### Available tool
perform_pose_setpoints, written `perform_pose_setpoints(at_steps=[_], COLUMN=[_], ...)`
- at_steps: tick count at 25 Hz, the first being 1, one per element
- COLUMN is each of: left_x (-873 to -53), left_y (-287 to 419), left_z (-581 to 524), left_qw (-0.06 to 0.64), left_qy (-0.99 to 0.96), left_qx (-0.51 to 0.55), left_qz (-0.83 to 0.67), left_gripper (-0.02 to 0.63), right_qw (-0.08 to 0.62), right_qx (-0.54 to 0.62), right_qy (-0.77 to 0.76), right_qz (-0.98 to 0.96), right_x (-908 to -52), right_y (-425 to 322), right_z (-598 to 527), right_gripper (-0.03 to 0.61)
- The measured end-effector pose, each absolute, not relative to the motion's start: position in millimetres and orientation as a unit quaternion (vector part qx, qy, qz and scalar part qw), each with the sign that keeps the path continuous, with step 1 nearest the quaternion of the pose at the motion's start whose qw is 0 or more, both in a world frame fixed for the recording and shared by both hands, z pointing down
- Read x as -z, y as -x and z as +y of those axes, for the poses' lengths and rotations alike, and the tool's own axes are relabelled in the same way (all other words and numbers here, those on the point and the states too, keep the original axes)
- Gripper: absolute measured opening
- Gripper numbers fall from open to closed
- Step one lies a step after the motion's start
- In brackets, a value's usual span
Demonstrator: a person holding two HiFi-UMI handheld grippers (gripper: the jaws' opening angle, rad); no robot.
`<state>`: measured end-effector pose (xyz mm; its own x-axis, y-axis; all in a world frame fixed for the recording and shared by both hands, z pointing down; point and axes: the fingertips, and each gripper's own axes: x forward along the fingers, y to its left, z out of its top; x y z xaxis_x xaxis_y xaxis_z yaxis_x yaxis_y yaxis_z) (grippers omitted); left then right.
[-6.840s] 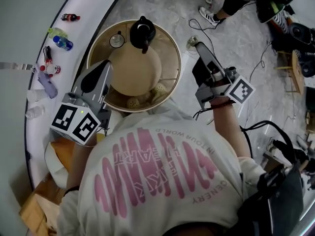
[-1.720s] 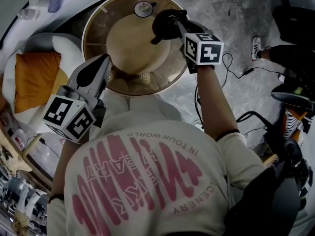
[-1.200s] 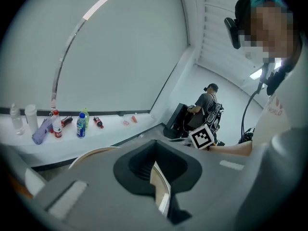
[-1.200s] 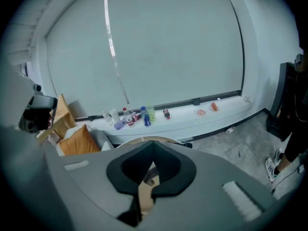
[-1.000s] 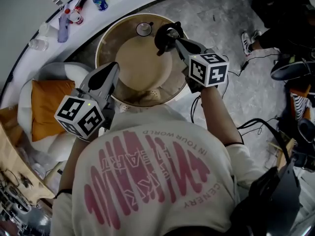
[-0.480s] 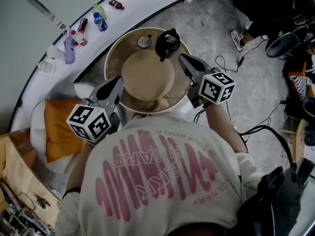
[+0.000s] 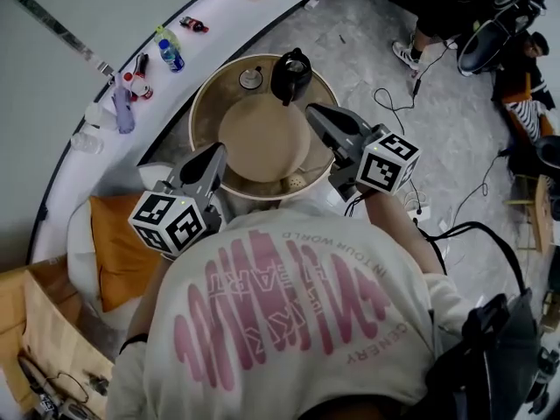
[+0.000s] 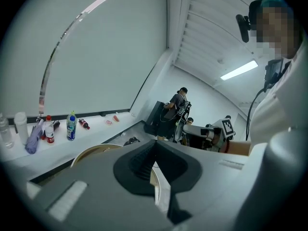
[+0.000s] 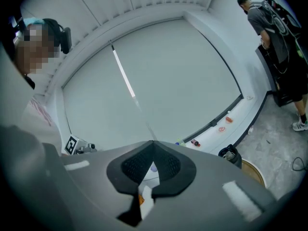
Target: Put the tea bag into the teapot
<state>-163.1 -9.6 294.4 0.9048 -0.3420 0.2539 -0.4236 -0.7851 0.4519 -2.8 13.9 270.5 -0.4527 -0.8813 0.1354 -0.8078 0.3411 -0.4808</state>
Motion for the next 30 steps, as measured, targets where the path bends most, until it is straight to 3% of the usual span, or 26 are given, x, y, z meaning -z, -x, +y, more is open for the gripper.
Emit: perform_pose_setpoints(at_steps=[30], left_x=[-301], left_y=[188], left_z=[5], left_qw=[0.258], left_qy=[-0.945], left_qx=[-0.076], left_qz=[-0.185], left_gripper=[0.014], right_qw=[0.055], right_qx=[0.265], right_qy=[0.546], right_qz=[0.793], right_x=[-289], right_y=[30], right_z=[40], right_gripper=[0.005])
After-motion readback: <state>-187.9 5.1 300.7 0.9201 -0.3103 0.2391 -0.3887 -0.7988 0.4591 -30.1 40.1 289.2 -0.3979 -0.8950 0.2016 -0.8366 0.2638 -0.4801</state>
